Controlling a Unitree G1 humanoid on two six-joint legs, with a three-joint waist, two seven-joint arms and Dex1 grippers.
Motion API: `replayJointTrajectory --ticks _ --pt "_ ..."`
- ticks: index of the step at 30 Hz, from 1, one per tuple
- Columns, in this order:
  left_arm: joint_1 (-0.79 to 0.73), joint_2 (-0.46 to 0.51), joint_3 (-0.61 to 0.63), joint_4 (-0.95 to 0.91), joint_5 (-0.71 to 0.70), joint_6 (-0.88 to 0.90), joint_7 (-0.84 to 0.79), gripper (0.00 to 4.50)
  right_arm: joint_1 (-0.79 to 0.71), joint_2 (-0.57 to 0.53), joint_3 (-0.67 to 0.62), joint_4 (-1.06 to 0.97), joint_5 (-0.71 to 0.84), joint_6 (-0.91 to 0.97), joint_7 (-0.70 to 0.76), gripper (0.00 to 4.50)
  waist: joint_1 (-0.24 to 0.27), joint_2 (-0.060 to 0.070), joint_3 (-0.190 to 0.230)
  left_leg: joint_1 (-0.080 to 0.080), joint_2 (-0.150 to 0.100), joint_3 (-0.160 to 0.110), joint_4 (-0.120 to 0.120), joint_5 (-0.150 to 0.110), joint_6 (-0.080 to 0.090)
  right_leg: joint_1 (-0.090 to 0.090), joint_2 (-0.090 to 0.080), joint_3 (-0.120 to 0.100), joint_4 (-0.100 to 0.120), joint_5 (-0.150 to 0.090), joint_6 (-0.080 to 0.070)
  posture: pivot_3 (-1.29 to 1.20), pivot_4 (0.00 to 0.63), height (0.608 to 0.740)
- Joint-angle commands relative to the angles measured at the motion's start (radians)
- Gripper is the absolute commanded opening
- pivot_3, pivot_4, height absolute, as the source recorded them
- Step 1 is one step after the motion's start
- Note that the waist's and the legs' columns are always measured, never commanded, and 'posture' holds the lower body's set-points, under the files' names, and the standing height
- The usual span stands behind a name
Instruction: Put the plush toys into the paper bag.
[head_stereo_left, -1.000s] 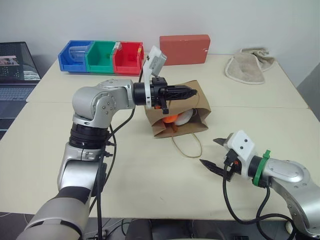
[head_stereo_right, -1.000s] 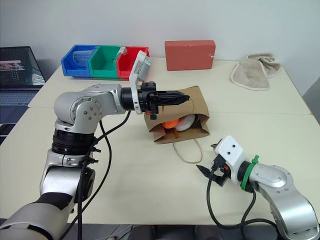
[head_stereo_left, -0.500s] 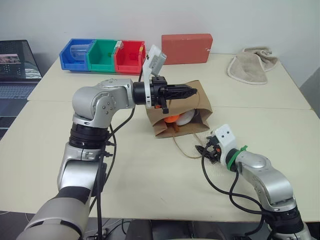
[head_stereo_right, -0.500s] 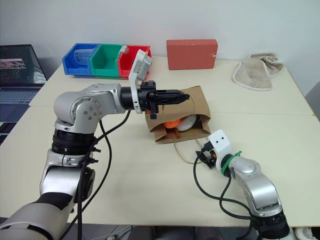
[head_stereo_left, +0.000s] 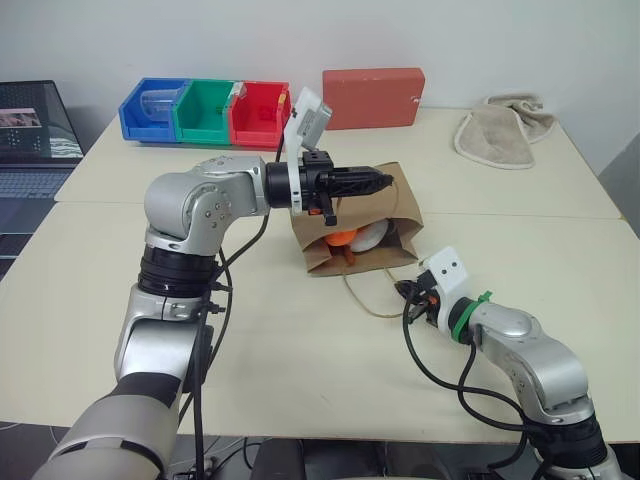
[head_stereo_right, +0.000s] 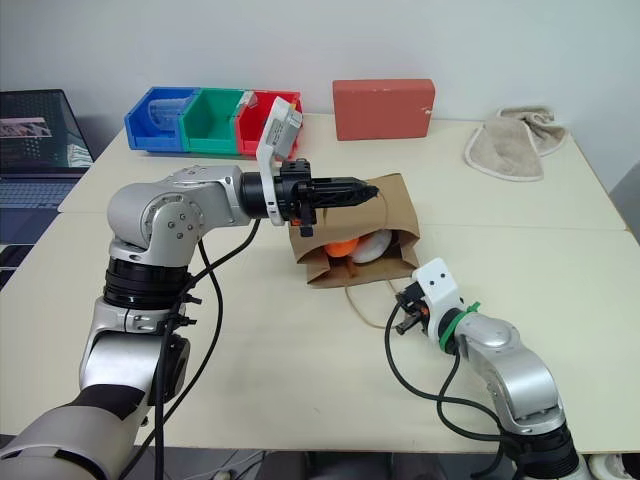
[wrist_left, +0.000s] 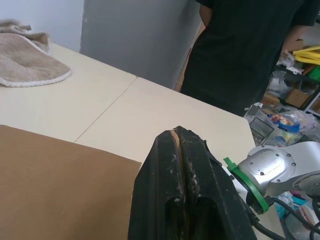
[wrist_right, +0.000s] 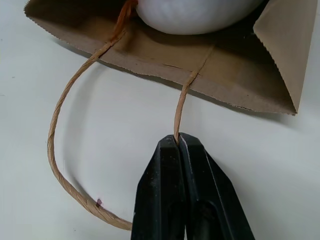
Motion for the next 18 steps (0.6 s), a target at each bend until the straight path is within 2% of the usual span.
replayJointTrajectory --ticks 1,3,6,8,10,14,18 --pt "-0.05 0.01 0.023 0.0 0.001 -0.026 -0.015 0.0 -0.016 -0.017 -0.095 -0.122 0.091 0.074 0.019 0.04 0.0 0.0 0.0 0.0 0.0 0.0 0.0 0.0 0.0 0.0 0.0 0.0 0.0 0.0 0.0 0.0 0.15 0.74" --pt "-0.087 0.022 0.023 0.022 0.009 -0.042 -0.038 0.0 -0.038 -0.046 -0.207 -0.201 0.185 0.172 0.05 0.04 0.003 0.0 0.0 -0.001 0.0 0.0 0.0 0.0 0.0 0.0 0.0 0.0 0.0 0.0 0.0 0.0 0.15 0.74" --pt "-0.118 0.032 0.014 0.049 0.024 -0.068 -0.062 0.0 -0.075 -0.073 -0.301 -0.251 0.276 0.268 0.065 0.04 0.005 0.0 0.0 -0.001 0.0 0.0 0.0 0.0 0.0 0.0 0.0 0.0 0.0 0.0 0.0 0.0 0.15 0.74" --pt "-0.178 0.026 0.003 0.107 0.047 -0.107 -0.09 0.0 -0.187 -0.093 -0.469 -0.279 0.416 0.417 0.11 0.04 0.005 0.001 0.001 0.0 0.0 0.0 0.0 -0.001 0.002 0.0 0.0 -0.001 0.0 0.0 0.0 0.0 0.15 0.74" --pt "-0.213 0.019 -0.006 0.148 0.063 -0.131 -0.114 0.0 -0.263 -0.106 -0.566 -0.286 0.497 0.521 0.13 0.04 0.005 0.002 0.001 -0.001 0.0 0.0 0.0 -0.001 0.003 0.0 0.0 -0.001 0.0 0.0 0.0 0.0 0.15 0.74" --pt "-0.277 -0.01 -0.045 0.262 0.124 -0.209 -0.165 0.0 -0.354 -0.168 -0.691 -0.237 0.646 0.627 0.119 0.04 0.008 0.002 0.002 0.0 0.0 -0.001 -0.001 -0.002 0.003 0.0 0.0 -0.001 -0.001 0.0 -0.001 0.0 0.15 0.74" --pt "-0.323 -0.051 -0.057 0.361 0.161 -0.257 -0.198 0.0 -0.364 -0.201 -0.713 -0.176 0.756 0.63 0.032 0.04 0.006 0.003 0.002 -0.002 0.0 0.0 -0.001 -0.002 0.003 -0.001 0.0 -0.001 -0.002 0.0 -0.001 0.0 0.15 0.74"
